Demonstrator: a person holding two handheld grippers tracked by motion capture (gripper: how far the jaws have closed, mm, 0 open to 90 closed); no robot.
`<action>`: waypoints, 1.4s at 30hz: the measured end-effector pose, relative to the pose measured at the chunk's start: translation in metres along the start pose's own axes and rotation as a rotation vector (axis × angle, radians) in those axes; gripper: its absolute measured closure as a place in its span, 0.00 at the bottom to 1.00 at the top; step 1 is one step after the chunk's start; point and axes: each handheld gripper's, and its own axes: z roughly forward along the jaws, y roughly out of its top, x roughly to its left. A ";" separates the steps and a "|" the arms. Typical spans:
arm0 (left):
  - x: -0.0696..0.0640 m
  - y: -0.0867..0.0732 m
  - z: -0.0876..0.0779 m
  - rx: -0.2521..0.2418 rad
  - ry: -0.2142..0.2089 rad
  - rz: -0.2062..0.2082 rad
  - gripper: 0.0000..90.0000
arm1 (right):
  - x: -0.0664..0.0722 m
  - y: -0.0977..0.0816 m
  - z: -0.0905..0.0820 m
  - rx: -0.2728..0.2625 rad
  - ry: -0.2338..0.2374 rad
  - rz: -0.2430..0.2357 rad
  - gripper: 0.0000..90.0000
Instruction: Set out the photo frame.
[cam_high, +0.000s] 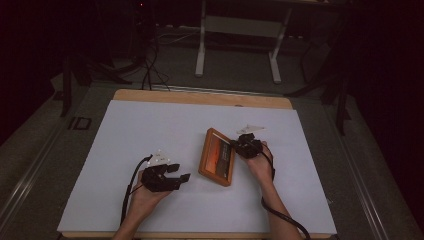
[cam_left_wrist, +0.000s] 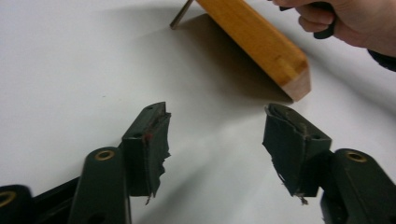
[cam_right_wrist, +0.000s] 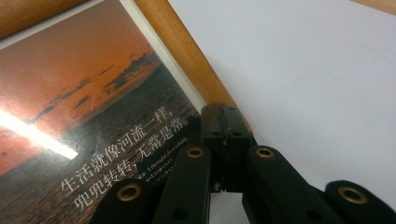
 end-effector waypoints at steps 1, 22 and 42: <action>-0.003 0.001 0.001 0.002 0.001 0.001 0.42 | 0.000 0.000 0.000 -0.001 0.001 0.000 1.00; -0.027 0.025 0.036 0.015 -0.078 -0.051 0.33 | -0.001 -0.001 0.000 -0.003 0.007 0.006 1.00; -0.022 0.036 0.060 0.053 -0.149 -0.191 0.52 | -0.002 0.000 0.000 0.001 0.013 -0.006 1.00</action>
